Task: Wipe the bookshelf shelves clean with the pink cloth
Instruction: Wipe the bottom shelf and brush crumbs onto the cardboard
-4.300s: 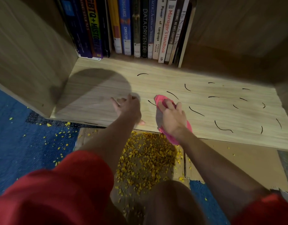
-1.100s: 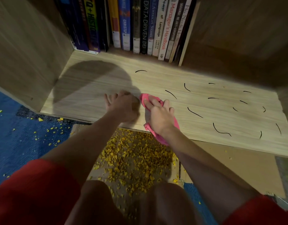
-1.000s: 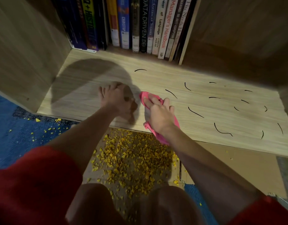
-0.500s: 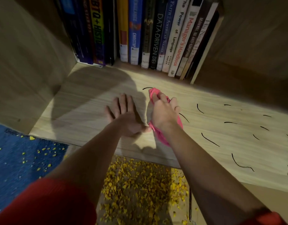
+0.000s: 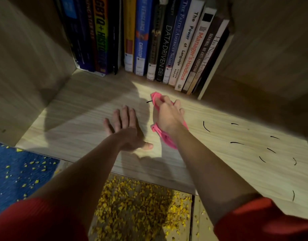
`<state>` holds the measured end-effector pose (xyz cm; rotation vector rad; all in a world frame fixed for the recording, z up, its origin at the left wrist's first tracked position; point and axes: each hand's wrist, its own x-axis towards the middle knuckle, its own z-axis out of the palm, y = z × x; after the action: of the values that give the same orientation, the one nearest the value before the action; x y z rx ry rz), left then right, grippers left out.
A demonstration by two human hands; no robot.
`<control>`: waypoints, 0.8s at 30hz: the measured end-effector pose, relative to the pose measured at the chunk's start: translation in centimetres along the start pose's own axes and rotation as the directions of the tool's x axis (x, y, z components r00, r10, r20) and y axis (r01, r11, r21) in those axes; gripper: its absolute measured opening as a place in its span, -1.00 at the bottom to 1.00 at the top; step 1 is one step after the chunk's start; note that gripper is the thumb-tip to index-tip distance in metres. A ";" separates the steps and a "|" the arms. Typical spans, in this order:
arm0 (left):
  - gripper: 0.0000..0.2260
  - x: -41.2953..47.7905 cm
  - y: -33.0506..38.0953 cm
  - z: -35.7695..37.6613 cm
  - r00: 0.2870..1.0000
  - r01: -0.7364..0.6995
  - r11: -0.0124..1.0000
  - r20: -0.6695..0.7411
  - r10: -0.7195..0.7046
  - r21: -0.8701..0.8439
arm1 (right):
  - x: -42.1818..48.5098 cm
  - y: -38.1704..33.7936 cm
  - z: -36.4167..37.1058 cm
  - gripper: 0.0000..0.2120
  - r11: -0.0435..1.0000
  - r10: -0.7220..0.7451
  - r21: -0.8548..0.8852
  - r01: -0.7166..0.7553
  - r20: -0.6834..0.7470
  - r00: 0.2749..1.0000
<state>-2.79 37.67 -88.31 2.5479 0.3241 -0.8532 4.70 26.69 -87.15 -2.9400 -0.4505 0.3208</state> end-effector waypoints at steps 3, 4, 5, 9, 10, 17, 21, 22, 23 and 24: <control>0.13 -0.1 0.1 0.1 1.000 0.000 1.000 -0.010 0.000 -0.010 | 0.0 -1.1 0.2 -0.45 0.998 0.045 0.053 -0.044 -0.011 0.999; 0.12 0.0 0.1 0.1 1.000 0.000 1.000 -0.015 -0.001 -0.011 | -0.6 -1.0 0.5 -0.40 0.999 0.001 0.038 -0.002 0.008 1.000; 0.12 0.0 0.0 0.1 1.000 0.003 1.000 -0.020 -0.003 -0.009 | -1.4 -0.9 0.7 -0.31 0.999 -0.048 0.002 0.048 0.032 0.998; 0.14 0.1 -0.2 0.0 1.000 -0.011 1.000 -0.004 0.011 -0.017 | -1.5 0.5 0.6 -0.31 0.999 -0.047 0.001 0.047 0.020 0.999; 0.14 0.1 -0.2 0.1 1.000 -0.014 1.000 -0.001 0.014 -0.010 | -0.8 0.5 0.3 -0.39 1.000 -0.004 0.028 0.004 0.000 1.000; 0.14 0.2 -0.1 0.1 1.000 -0.005 1.000 -0.006 0.005 0.005 | -1.4 -0.6 0.3 -0.29 0.991 -0.111 -0.067 0.116 0.069 0.991; 0.15 0.2 -0.2 0.1 1.000 -0.007 1.000 -0.007 0.007 0.015 | -0.4 0.2 -0.3 -0.39 0.999 -0.028 -0.025 0.029 0.031 0.999; 0.15 0.2 -0.1 0.1 1.000 -0.011 1.000 -0.009 0.011 0.019 | 0.0 -0.2 -0.3 -0.50 1.000 0.014 -0.006 -0.014 0.001 1.000; 0.15 0.2 -0.1 0.1 1.000 -0.010 1.000 -0.012 0.011 0.019 | 0.0 -0.9 -0.2 -0.55 0.999 0.032 -0.009 -0.033 -0.021 0.999; 0.14 0.2 -0.1 0.1 1.000 -0.008 1.000 -0.012 0.009 0.017 | -0.2 -1.5 0.1 -0.54 1.000 0.016 -0.022 -0.017 -0.022 1.000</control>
<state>-2.76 37.72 -88.52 2.5694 0.3106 -0.8421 4.09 28.04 -86.98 -2.9676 -0.4300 0.2873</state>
